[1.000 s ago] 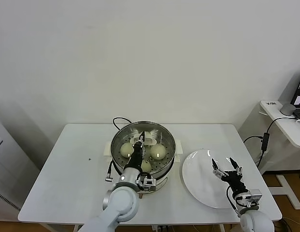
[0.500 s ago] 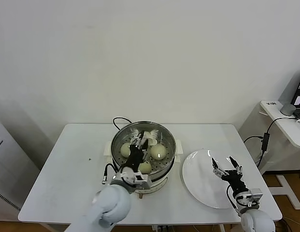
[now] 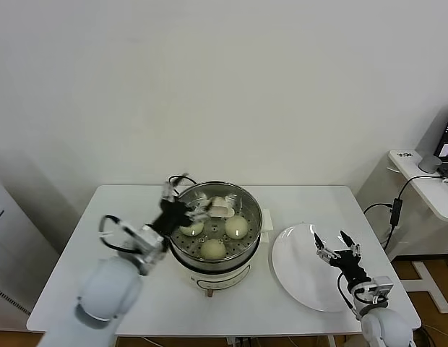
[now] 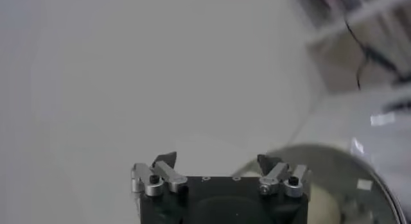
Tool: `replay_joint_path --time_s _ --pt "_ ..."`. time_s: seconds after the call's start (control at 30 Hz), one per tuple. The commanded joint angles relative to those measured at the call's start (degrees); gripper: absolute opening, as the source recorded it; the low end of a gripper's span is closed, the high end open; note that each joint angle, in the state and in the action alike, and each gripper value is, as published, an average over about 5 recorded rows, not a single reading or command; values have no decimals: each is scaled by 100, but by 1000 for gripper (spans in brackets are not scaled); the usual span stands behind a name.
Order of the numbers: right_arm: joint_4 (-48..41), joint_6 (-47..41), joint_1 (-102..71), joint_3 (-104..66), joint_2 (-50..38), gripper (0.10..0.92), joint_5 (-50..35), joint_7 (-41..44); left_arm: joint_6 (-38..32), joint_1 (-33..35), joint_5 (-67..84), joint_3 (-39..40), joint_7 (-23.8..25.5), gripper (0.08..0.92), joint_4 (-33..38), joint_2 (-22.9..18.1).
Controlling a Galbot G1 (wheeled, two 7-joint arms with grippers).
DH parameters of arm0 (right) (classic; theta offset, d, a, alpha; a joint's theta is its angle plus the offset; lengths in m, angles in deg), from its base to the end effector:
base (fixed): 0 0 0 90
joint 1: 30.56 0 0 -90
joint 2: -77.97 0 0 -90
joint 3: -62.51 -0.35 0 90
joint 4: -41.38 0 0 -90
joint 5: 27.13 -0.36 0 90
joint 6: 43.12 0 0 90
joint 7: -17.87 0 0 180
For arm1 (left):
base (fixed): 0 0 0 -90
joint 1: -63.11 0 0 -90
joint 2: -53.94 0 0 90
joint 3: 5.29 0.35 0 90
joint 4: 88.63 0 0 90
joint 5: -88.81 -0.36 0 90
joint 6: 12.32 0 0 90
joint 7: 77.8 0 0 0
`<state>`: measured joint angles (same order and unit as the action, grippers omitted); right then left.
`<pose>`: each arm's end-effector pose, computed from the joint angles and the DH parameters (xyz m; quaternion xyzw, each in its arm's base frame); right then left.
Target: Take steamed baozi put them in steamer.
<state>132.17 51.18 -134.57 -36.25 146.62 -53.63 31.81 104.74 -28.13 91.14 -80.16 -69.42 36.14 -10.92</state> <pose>0.2722 -0.1767 -0.3786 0.0482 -0.9972 -0.0385 0.0428 0.2889 -0.0084 -0.1576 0.2206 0.9555 0.1936 0.0284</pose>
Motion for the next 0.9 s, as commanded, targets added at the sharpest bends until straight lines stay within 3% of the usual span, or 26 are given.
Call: replay_joint_path --time_s 0.03,0.43,0.9 --pt "221 -213 -27 -95 -121 823 66 -74 -87 757 2934 -2123 -1205 822 -490 153" --pt "622 -455 -225 -111 -92 823 350 -481 -477 1035 2433 -1996 -1209 823 -2208 155" --pt "576 -653 -221 -98 -37 823 348 -678 -690 1047 1924 -1412 -1124 823 -2862 -19"
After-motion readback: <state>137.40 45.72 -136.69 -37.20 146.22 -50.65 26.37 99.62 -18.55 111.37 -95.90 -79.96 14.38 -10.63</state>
